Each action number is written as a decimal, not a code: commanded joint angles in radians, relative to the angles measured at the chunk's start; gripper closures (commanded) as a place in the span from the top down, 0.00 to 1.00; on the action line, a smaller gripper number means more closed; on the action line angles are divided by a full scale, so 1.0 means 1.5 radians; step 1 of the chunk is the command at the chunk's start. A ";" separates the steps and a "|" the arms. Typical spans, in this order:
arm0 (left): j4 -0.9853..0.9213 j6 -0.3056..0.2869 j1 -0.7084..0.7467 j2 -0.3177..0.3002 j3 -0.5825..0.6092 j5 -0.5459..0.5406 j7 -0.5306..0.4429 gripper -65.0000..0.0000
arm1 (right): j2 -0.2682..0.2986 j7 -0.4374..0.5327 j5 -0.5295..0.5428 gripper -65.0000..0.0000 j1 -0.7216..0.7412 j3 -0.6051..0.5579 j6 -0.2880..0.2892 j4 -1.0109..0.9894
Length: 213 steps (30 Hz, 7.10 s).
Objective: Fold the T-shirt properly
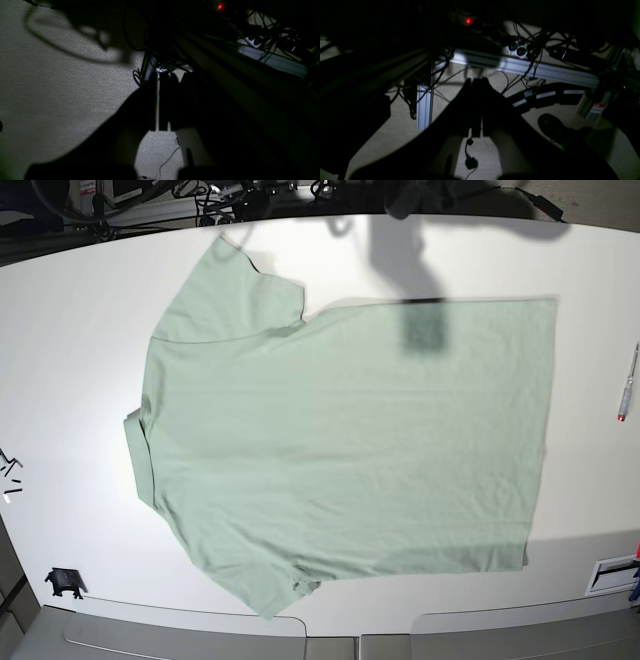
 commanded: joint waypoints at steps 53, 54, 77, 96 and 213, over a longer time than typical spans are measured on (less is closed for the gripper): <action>0.637 -0.108 0.519 -0.110 0.000 -0.144 -0.003 0.00 | 0.147 0.146 0.086 0.00 -0.402 0.001 -0.004 0.422; 0.669 -0.110 0.541 -0.118 0.000 -0.144 -0.003 0.00 | 0.157 0.151 0.100 0.00 -0.427 0.001 -0.005 0.457; 1.221 -0.241 0.747 -0.200 -0.145 -0.274 0.123 0.00 | 0.281 -0.003 0.287 0.00 -0.691 0.385 0.057 1.218; 1.226 -0.322 0.651 -0.173 -0.175 -0.371 0.181 0.00 | 0.150 -0.051 0.400 0.00 -0.454 0.436 0.159 1.061; 1.226 -0.307 0.576 -0.161 -0.175 -0.362 0.202 0.37 | 0.116 -0.264 0.473 0.00 -0.239 0.491 0.209 0.809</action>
